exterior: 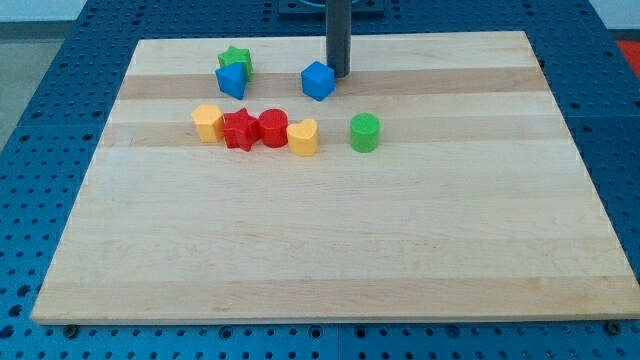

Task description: Move the blue cube towards the top center of the board

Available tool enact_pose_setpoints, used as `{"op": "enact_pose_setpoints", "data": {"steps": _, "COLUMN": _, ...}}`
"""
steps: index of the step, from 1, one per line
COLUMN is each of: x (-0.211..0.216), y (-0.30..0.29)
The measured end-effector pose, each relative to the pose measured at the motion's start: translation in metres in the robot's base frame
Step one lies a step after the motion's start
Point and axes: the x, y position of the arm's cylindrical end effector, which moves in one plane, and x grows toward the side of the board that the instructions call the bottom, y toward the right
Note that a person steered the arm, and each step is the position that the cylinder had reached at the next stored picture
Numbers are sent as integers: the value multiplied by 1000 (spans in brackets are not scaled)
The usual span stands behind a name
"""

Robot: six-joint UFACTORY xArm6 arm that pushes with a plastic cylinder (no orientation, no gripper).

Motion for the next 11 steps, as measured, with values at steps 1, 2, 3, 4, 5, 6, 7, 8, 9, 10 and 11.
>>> {"op": "enact_pose_setpoints", "data": {"steps": 1, "x": 12, "y": 32}}
{"op": "enact_pose_setpoints", "data": {"steps": 2, "x": 49, "y": 48}}
{"op": "enact_pose_setpoints", "data": {"steps": 3, "x": 79, "y": 38}}
{"op": "enact_pose_setpoints", "data": {"steps": 4, "x": 79, "y": 10}}
{"op": "enact_pose_setpoints", "data": {"steps": 5, "x": 56, "y": -6}}
{"op": "enact_pose_setpoints", "data": {"steps": 6, "x": 44, "y": -24}}
{"op": "enact_pose_setpoints", "data": {"steps": 7, "x": 27, "y": -41}}
{"op": "enact_pose_setpoints", "data": {"steps": 8, "x": 14, "y": -54}}
{"op": "enact_pose_setpoints", "data": {"steps": 9, "x": 9, "y": -59}}
{"op": "enact_pose_setpoints", "data": {"steps": 10, "x": 3, "y": -61}}
{"op": "enact_pose_setpoints", "data": {"steps": 11, "x": 10, "y": -48}}
